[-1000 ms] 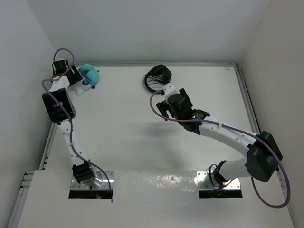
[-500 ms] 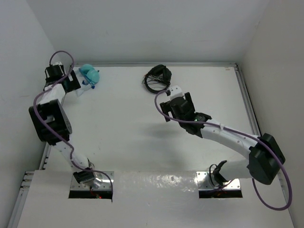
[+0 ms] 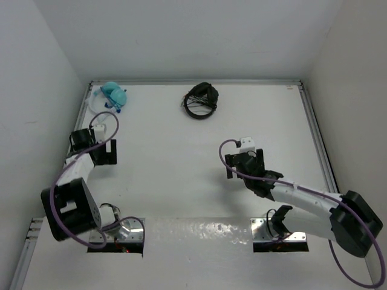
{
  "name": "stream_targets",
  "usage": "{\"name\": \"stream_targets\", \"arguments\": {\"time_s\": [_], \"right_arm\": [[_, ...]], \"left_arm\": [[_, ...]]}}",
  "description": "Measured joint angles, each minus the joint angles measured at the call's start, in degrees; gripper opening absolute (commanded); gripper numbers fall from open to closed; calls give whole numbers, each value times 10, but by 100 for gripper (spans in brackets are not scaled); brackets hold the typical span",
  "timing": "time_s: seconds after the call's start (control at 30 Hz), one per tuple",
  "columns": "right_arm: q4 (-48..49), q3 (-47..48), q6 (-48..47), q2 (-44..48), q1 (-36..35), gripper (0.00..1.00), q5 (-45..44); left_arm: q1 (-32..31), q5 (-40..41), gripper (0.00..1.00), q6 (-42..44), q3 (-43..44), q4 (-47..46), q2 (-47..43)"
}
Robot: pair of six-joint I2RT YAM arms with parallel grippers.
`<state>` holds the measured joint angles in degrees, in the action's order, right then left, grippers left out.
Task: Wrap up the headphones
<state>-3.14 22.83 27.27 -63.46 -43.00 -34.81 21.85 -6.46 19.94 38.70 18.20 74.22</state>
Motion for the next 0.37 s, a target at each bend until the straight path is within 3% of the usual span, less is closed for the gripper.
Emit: {"name": "stream_targets", "arguments": {"time_s": [0.13,0.37], "right_arm": [[45,-63,7,65,1,99,-1],[71,-88,11,101,1,99,0]], "left_arm": [[0,-3,100,20,-47,14,-74],[0,16,100,27,-47,-22,-82]]}}
